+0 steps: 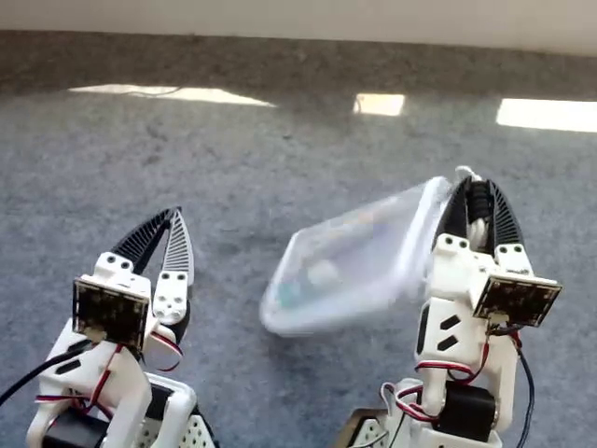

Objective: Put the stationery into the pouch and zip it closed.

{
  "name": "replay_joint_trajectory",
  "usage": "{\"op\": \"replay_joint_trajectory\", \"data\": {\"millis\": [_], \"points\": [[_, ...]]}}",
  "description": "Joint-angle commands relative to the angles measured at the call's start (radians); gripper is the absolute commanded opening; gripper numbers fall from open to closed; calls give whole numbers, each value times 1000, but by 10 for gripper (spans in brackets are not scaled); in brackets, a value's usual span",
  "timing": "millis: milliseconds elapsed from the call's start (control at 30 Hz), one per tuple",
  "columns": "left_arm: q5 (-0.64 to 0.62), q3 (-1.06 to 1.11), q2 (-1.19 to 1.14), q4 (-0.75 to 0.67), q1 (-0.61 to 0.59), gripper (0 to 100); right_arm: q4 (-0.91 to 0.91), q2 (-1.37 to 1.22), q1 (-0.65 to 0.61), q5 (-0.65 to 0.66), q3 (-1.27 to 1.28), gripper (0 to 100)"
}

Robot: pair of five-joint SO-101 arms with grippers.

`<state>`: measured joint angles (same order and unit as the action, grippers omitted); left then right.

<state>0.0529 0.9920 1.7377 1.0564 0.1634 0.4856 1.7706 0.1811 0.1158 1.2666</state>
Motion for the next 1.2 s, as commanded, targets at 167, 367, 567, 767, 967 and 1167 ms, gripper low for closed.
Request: {"op": "replay_joint_trajectory", "data": {"millis": [167,367,567,767,967,1167], "points": [[-12,-7,19,0,-5,5,-28,4,-4,11,-8,4],[-14,-1,19,3,-5,30,-13,4,-62,3,-4,223],[-218,10,21,0,-59,182,59,13,-81,-61,-4,259],[-239,22,21,-2,-94,191,59,15,-102,-74,-4,259],[-238,22,21,-2,-93,189,61,15,-162,-69,-2,232],[-235,22,21,-8,-96,46,61,15,-200,-64,-4,9]]}}
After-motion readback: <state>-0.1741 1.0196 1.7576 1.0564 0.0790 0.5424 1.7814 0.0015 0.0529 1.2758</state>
